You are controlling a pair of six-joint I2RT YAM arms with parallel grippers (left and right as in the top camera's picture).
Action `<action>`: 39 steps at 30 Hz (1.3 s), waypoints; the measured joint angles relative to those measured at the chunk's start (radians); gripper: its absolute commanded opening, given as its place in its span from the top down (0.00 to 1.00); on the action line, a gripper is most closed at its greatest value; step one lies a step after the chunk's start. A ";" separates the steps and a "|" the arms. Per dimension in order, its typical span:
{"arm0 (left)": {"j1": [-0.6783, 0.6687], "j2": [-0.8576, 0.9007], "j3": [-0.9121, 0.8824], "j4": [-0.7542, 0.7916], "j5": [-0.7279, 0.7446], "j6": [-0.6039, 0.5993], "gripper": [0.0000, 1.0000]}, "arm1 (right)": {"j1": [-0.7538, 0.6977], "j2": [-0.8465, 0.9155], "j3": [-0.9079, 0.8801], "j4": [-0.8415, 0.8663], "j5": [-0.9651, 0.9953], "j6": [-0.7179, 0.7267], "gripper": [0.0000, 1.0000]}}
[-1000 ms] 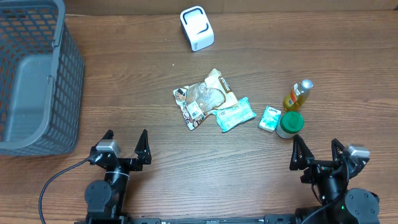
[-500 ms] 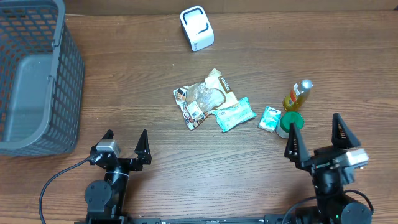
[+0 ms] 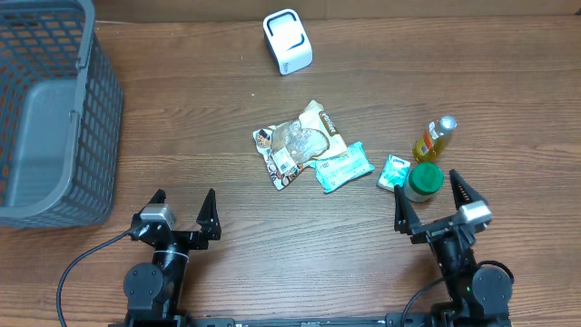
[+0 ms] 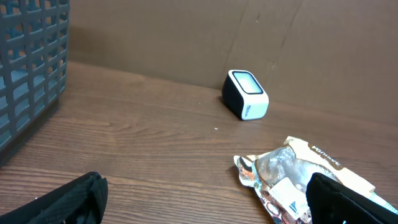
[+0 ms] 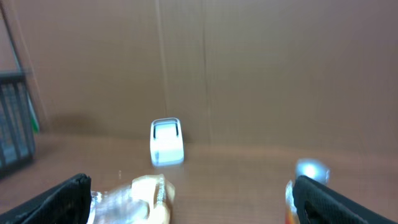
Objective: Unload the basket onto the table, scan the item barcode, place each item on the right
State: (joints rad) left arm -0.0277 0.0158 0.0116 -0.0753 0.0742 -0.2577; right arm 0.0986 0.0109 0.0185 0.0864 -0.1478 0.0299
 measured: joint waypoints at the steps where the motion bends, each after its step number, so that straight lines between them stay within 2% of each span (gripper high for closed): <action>1: 0.000 0.000 0.000 0.000 0.000 0.000 0.01 | 0.000 0.000 0.000 -0.024 -0.001 0.000 0.00; 8: 0.000 0.000 0.000 0.000 0.000 0.000 0.00 | 0.000 0.000 0.000 -0.163 0.003 -0.001 0.00; 39: 0.000 0.000 0.000 0.000 0.000 0.000 0.01 | 0.000 0.000 0.000 -0.163 0.026 -0.004 0.00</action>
